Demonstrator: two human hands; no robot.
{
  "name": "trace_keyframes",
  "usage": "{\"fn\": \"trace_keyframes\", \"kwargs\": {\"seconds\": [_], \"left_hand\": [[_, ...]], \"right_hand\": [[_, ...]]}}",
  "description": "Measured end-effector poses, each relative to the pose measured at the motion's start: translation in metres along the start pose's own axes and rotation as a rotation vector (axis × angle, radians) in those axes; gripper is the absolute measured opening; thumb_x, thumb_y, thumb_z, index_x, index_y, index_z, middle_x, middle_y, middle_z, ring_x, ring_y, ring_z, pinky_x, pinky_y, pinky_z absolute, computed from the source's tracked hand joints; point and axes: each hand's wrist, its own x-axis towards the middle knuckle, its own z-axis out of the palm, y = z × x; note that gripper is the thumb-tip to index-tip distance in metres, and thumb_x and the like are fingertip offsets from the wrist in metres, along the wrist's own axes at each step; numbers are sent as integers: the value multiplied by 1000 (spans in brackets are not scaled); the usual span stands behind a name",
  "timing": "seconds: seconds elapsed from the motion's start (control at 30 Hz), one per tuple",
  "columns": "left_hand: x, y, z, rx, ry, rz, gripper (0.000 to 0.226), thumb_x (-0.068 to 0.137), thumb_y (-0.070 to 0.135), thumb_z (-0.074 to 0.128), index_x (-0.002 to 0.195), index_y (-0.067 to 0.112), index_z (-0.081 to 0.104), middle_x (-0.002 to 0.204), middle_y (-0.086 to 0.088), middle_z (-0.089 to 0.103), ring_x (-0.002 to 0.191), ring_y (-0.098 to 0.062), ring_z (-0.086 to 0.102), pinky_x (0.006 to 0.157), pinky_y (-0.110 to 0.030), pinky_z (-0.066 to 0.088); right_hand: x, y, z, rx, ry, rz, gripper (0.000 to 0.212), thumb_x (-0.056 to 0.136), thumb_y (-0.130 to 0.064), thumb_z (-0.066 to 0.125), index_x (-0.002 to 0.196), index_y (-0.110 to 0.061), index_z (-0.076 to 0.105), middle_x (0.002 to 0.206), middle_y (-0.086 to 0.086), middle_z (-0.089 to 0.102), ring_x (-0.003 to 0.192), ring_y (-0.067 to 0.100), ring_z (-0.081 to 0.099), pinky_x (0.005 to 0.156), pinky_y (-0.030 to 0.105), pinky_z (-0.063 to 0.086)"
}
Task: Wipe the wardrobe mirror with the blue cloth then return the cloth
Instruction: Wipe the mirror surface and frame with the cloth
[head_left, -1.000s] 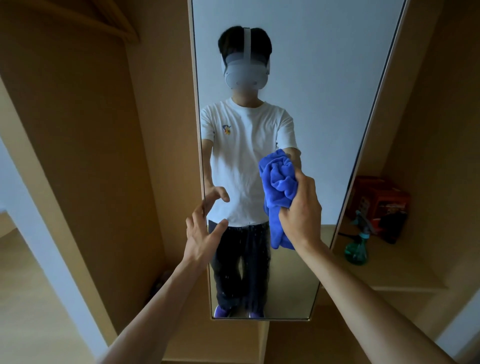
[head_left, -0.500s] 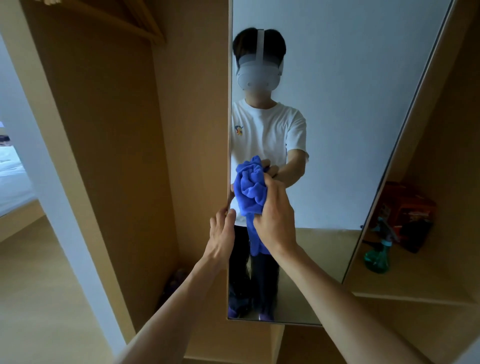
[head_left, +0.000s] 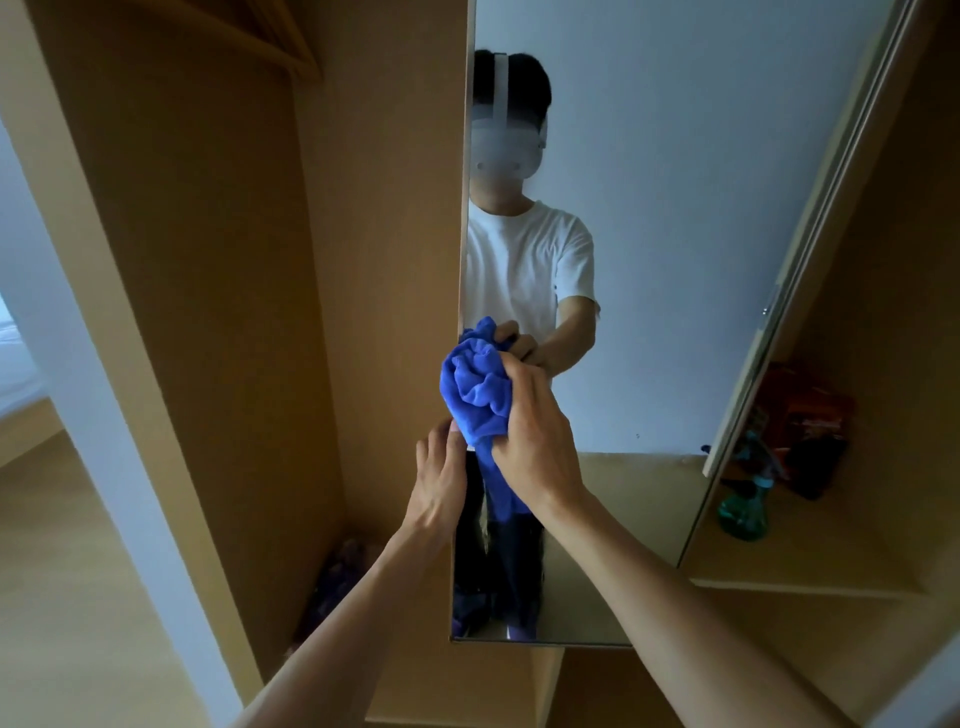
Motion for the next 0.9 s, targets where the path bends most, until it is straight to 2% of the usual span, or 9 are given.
{"fn": "trace_keyframes", "kwargs": {"seconds": [0.1, 0.27, 0.37, 0.4, 0.5, 0.57, 0.63, 0.7, 0.9], "left_hand": [[-2, -2, 5, -20, 61, -19, 48, 106, 55, 21, 146, 35, 39, 136, 9, 43, 125, -8, 40, 108, -35, 31], [-2, -2, 9, 40, 105, 0, 47, 108, 50, 21, 147, 31, 38, 127, 9, 41, 127, -16, 41, 107, -36, 30], [0, -1, 15, 40, 150, 0, 48, 108, 48, 22, 146, 25, 39, 125, 10, 39, 121, -12, 38, 100, -32, 25], [0, -2, 18, 44, 165, -1, 47, 108, 47, 22, 146, 25, 39, 125, 11, 37, 119, -10, 36, 99, -31, 24], [-2, -6, 26, 80, 211, 25, 49, 106, 54, 22, 146, 31, 38, 126, 10, 39, 117, -15, 41, 97, -34, 28], [0, -11, 29, 96, 241, 12, 54, 102, 59, 23, 147, 32, 36, 125, 5, 41, 114, -21, 46, 93, -39, 33], [2, -14, 32, 104, 259, -14, 51, 105, 56, 26, 149, 31, 35, 126, 0, 41, 111, -23, 47, 92, -42, 35], [2, -15, 34, 114, 269, -3, 52, 105, 55, 27, 151, 31, 33, 128, 2, 39, 111, -21, 45, 96, -45, 37], [0, -15, 37, 114, 282, 11, 64, 97, 62, 24, 152, 30, 31, 136, 0, 36, 122, -23, 44, 106, -54, 39]], "right_hand": [[-3, 10, -12, -7, 32, 32, 70, 83, -12, 73, 144, -21, 42, 134, -5, 52, 115, 21, 59, 83, 35, 56], [-9, 38, -40, -20, 112, 112, 61, 85, -3, 66, 140, -21, 47, 124, -3, 54, 109, 14, 59, 81, 21, 48], [-9, 57, -57, -43, 117, 149, 56, 83, -1, 59, 132, -27, 51, 116, -8, 56, 103, 11, 60, 78, 31, 55], [-10, 61, -64, -54, 127, 154, 56, 83, -1, 59, 131, -29, 50, 115, -9, 55, 102, 11, 60, 77, 29, 54], [-15, 77, -86, -91, 183, 177, 55, 84, -1, 65, 126, -32, 47, 109, -16, 49, 97, 7, 57, 70, 11, 45], [-19, 89, -102, -108, 215, 187, 55, 84, -4, 68, 128, -29, 47, 112, -14, 50, 101, 10, 58, 75, 16, 49], [-20, 101, -118, -120, 242, 200, 52, 86, -18, 71, 133, -22, 49, 122, -5, 56, 110, 15, 60, 83, 32, 55], [-24, 112, -131, -119, 279, 215, 55, 88, -28, 70, 137, -17, 49, 128, 0, 57, 116, 14, 58, 92, 31, 53], [-33, 132, -151, -175, 383, 254, 63, 83, -4, 75, 138, -14, 47, 131, 6, 56, 122, 19, 55, 100, 31, 49]]}}
